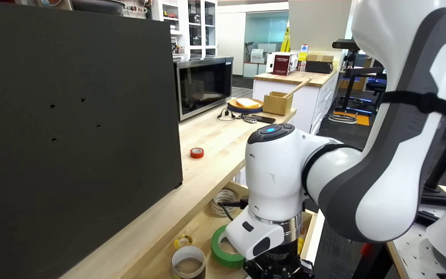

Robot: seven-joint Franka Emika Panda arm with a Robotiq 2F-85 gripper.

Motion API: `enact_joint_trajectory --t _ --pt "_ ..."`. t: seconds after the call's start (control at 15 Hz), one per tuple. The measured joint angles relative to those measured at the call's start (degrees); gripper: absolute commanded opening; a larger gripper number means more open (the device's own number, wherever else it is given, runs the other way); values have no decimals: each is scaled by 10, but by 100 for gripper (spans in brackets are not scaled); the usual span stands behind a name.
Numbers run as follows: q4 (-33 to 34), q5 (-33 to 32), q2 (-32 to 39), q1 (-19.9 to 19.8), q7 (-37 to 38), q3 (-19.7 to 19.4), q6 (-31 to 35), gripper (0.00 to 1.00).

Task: Put the black tape in the topmost drawer

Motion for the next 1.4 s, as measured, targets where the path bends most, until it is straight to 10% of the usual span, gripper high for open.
enact_joint_trajectory --t 0.53,1.4 --pt "0 -13 -19 -38 -16 32 33 97" --pt "3 96 -196 -77 -13 11 -101 100"
